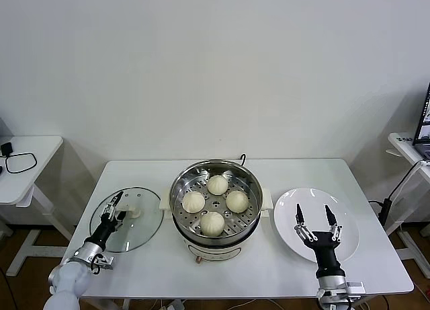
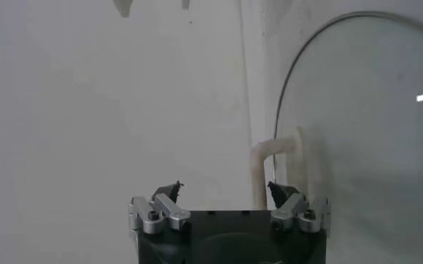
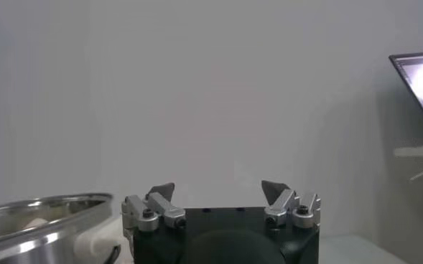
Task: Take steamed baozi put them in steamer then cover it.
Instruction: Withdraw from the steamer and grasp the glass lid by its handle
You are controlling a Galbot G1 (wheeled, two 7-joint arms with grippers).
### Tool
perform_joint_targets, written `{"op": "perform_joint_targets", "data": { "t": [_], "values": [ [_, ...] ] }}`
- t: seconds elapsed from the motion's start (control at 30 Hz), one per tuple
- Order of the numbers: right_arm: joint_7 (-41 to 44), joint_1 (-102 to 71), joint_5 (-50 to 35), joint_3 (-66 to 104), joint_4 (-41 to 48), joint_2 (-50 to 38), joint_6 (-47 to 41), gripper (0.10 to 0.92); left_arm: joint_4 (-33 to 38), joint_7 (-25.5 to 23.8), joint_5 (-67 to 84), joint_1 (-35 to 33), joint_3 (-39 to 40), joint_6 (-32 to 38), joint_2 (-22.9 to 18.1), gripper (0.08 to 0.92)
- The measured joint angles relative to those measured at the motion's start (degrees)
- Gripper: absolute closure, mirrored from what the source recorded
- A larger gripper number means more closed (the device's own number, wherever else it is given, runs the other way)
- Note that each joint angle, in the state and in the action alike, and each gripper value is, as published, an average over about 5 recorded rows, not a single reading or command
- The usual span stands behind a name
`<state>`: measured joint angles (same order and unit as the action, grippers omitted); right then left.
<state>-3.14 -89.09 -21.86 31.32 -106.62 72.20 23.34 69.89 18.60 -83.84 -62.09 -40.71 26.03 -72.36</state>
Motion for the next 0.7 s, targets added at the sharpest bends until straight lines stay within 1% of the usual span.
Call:
{"op": "perform_joint_targets", "data": {
  "t": [0.2,0.27,0.4,0.7],
  "values": [
    [0.10,0.09,0.24,0.02,0.36,0.05,0.20,0.203,-1.48,0.17,-0.23,1.32,0.62,-0.60,-0.06,0.180],
    [0.15,0.14,0.31,-0.02,0.54,0.06,0.28,0.203,-1.83,0.26,-0.28,1.54,0.71,-0.75,-0.12,0.200],
    [0.21,0.20,0.46,-0.15,0.93,0.04,0.43,0.203,-2.45,0.37,-0.39,1.66,0.86,-1.17,-0.13,0.296],
    [0.32,0.66,0.79,-0.53,2.00,0.09,0.63,0.203,-2.78,0.85,-0.63,1.24,1.03,-1.28,-0.34,0.556]
  ]
}}
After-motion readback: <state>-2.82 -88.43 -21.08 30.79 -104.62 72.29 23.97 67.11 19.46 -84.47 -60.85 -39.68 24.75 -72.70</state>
